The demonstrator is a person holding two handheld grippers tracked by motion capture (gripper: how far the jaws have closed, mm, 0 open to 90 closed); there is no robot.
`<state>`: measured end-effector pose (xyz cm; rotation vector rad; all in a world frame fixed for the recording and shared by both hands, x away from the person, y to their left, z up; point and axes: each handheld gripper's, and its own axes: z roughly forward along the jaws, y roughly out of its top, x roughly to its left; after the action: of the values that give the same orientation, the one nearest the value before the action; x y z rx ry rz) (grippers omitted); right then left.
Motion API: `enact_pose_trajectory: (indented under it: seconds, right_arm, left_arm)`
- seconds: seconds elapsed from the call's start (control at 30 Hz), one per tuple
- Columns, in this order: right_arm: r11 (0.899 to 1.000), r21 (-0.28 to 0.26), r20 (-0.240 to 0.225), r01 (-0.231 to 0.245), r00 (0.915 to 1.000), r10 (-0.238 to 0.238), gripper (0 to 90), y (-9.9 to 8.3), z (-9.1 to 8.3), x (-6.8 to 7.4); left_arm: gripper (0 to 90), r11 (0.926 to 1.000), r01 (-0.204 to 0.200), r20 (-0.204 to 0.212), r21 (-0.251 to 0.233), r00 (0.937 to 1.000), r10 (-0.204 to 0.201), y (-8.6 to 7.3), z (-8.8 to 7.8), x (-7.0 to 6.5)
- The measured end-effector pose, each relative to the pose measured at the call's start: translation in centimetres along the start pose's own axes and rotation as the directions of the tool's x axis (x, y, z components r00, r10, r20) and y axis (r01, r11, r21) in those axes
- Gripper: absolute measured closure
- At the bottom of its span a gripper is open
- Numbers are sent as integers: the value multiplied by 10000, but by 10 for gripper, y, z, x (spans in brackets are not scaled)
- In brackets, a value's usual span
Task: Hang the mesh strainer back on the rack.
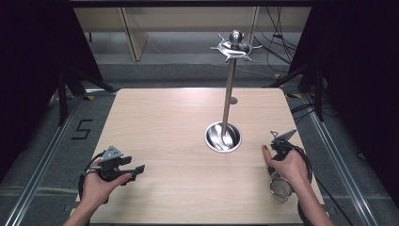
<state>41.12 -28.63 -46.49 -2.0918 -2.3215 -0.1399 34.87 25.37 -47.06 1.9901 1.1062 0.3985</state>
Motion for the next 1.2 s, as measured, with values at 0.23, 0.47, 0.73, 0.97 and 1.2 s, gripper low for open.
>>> enact_pose_trajectory:
  seconds: [0.23, 0.47, 0.73, 0.97, 1.2]
  right_arm:
    - [9945, -739, -484, -743, 9963, 708, 693, -3, -6, 4]
    - [9902, -1302, -690, -506, 9967, 419, 693, -9, -14, 4]
    - [9764, -2158, -747, -106, 9972, -57, 693, -17, -24, -1]
    - [9521, -3050, -993, -225, 9950, -83, 693, -23, -32, 2]
    - [9057, -4119, -514, 1004, 9898, -1331, 693, -26, -36, -2]
  left_arm:
    - [311, 9996, 208, -43, -195, 9998, -209, 0, -1, -1]
    - [311, 9986, 389, 25, -354, 9992, -388, 0, -1, -2]
    - [311, 9985, 401, 28, -365, 9992, -400, 0, -1, -1]
    - [311, 9985, 425, 52, -348, 9991, -423, 0, -1, -1]
    - [311, 9985, 419, 47, -346, 9991, -418, 0, -1, -1]
